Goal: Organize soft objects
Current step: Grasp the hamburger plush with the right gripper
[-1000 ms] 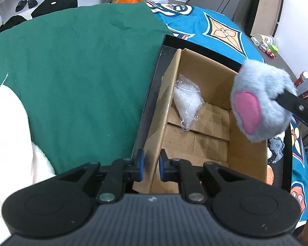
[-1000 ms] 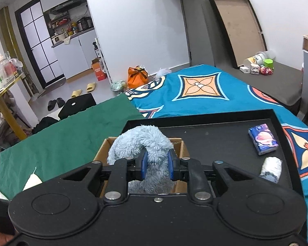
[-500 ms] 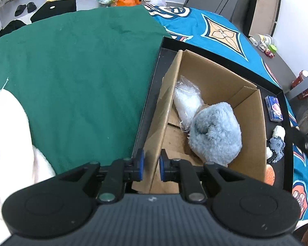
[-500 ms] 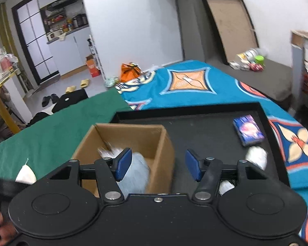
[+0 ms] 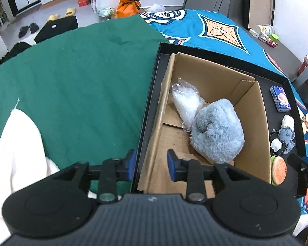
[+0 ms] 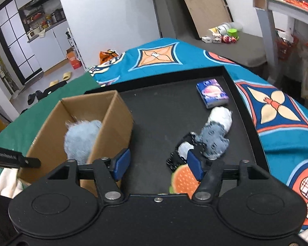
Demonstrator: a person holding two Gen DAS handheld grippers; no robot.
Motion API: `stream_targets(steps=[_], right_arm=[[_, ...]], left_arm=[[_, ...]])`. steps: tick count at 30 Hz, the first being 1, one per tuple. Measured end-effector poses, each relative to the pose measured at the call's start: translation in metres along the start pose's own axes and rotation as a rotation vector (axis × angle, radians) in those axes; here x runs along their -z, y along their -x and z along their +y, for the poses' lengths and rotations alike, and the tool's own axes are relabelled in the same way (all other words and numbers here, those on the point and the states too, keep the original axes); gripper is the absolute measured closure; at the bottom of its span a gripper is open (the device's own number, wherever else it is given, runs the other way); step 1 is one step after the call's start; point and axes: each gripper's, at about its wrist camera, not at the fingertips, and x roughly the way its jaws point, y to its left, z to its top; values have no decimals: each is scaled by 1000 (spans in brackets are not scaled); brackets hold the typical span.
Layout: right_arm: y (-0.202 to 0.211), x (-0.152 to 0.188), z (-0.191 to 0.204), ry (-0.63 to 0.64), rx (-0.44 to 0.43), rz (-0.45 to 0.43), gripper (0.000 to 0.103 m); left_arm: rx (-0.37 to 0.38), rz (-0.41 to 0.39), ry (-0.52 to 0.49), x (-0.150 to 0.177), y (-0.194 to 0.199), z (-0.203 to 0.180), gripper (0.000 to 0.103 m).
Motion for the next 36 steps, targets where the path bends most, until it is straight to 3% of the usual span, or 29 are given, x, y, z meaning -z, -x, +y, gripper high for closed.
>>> stream_targets(steps=[2,8,12,18,26,31,33,36], right_arm=[[-5,3,-5,-5,-3,13,38],[-19,12,-17,-19,29,37,33],[-24,16,-24,-22,54,64,23],[-30,20,-33,-31,69,89,20],[-41,30,-47,-66,68,143,20],[-45,35,-50,-71,65,165,36],[-47,37,-51,-63,63,177,61],[-46,39,-48,-27,66,176,68]], left_arm=[[-16,-3,-20,0,1,-4,57],[-75,-26,-101,2,6,-20,41],[-121,-22,-164,3,6,-33,37],[-194,-12,-267,6,4,-54,35],[-245,5,-307,8,4,-64,33],[-254,18,-342,9,4,-71,33],[-256,23,-355,10,4,-74,33],[-260,24,-367,10,4,-76,33]])
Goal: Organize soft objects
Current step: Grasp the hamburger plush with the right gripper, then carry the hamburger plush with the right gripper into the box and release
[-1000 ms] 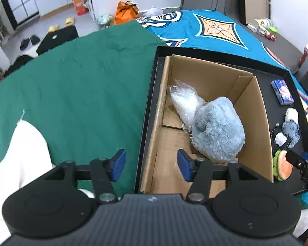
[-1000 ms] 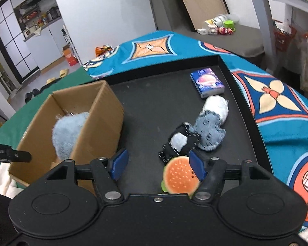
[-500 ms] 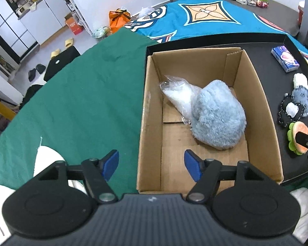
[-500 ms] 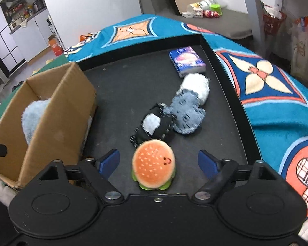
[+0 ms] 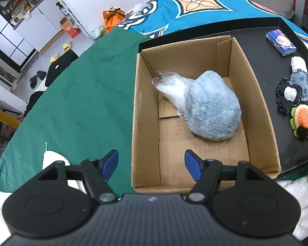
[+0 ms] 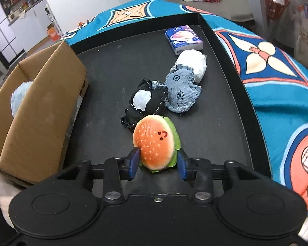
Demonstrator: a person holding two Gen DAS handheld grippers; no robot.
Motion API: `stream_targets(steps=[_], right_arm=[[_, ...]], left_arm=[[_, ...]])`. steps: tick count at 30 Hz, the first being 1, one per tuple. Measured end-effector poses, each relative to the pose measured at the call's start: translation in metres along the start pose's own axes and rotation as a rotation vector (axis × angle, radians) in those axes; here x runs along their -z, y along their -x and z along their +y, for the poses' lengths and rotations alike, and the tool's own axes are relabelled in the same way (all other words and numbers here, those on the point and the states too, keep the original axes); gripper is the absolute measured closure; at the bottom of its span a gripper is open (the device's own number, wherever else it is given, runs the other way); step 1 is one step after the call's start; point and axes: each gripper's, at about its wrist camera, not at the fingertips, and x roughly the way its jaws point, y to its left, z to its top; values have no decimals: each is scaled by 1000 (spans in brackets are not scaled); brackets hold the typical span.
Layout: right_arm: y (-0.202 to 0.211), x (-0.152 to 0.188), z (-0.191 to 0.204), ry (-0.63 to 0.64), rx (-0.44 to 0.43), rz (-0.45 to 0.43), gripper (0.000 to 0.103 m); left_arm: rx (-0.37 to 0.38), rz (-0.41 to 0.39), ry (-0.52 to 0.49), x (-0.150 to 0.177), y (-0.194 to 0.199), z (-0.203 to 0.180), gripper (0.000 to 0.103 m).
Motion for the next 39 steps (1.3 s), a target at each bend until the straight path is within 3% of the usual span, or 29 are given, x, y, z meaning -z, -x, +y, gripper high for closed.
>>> stream_targets(steps=[5,12,24,30,39], right_arm=[[7,0,1,2,-11,-17,74],[25,-6,-2,-32,-58,-35,75],[61,-32,8,2,-22,-156,75],[73,-39,24,54,-6,-196,75],[89,-47,57,100,-49,-228,75]], left_arm=[[12,-2,20,0,1,4,33],[22,-22,30,4,5,7,33],[70,-50,98,11,6,26,33],[118,-42,159,13,2,40,33],[167,-44,200,17,-3,50,37]])
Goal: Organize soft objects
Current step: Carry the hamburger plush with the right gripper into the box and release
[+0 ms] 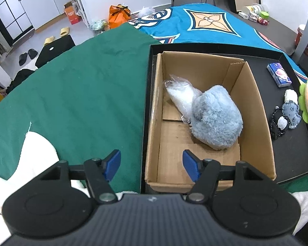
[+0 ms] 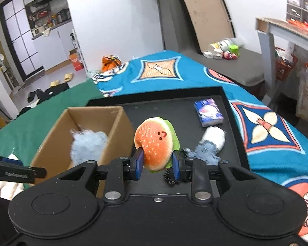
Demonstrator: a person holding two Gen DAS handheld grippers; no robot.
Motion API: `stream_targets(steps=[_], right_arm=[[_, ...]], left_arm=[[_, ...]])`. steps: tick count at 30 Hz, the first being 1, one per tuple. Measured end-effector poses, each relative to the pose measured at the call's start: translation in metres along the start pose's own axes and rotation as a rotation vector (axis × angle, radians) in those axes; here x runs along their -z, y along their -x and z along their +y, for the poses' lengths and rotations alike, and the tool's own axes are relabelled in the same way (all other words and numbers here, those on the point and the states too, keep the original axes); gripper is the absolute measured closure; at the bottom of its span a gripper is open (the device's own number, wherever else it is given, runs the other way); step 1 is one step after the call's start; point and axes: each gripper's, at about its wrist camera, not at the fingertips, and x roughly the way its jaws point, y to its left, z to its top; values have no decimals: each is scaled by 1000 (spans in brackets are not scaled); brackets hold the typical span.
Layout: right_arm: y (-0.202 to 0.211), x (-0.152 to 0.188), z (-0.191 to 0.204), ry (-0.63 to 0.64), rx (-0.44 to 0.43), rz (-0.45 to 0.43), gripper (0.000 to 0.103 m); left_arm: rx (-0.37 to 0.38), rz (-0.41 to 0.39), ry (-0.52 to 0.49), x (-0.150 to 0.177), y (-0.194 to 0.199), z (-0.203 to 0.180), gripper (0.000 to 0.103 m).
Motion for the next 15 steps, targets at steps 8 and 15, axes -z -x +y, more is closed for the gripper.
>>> stream_targets(steps=[8,15], right_arm=[[-1,-10,38,28,-93,-1,75],[-12,-11,71,79,-123,20,74]], left_arm=[[52,8,27,1,-6,8,54],[128,33,87,2,-16,21,75]])
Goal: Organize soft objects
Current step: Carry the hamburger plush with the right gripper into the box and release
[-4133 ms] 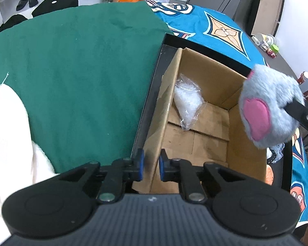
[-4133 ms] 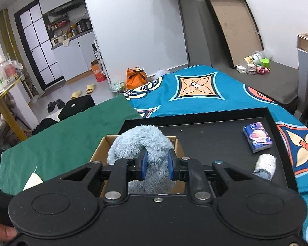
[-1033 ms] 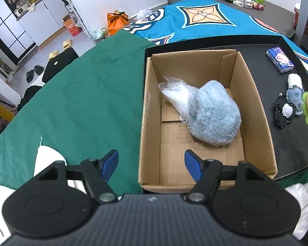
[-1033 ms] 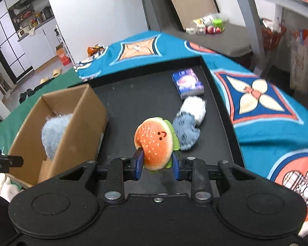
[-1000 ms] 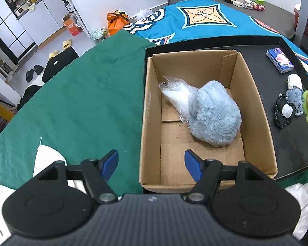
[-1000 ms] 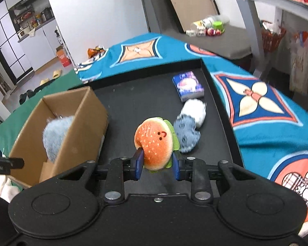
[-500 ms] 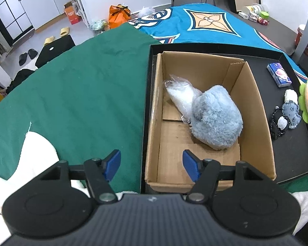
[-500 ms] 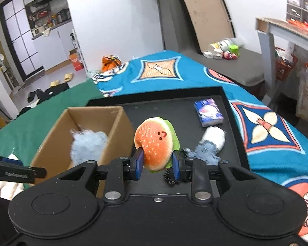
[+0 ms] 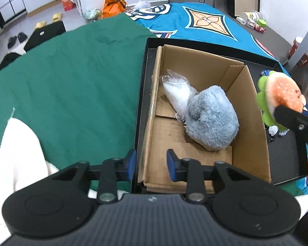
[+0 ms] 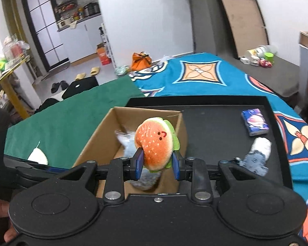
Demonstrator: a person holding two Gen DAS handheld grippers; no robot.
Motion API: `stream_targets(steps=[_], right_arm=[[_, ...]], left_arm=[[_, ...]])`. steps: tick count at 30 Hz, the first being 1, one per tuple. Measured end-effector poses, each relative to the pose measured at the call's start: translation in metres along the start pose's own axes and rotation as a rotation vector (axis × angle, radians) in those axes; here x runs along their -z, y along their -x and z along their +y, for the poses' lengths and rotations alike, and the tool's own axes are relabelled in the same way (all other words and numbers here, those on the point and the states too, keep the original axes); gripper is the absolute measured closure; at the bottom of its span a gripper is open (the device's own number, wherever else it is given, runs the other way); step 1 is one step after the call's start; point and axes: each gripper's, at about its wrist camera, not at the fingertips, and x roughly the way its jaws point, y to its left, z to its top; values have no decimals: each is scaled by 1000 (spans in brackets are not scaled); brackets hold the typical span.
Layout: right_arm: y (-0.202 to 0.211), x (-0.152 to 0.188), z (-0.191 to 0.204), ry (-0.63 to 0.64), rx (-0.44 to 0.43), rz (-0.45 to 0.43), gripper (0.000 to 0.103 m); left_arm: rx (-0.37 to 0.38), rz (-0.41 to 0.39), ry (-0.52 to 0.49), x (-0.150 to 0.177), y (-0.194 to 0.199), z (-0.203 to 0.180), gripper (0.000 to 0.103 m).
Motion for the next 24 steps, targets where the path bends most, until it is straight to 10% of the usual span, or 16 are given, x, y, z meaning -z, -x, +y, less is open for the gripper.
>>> stream_targets(steps=[16,19,21,24], right_arm=[[-25,-22,57,69,-50,17,73],[-27,-26,62,65,-91,8,64],[-29,-27,63,62,-119,0,31],[-28,-23,61,60,-107,-12,24]], left_arm=[[127,-3,110,1,-11,30,89],[140,-3,120,1,-11,32,89],[145,-2,126,0,-12,34,89],[145,-8,131,0,-11,35,89]])
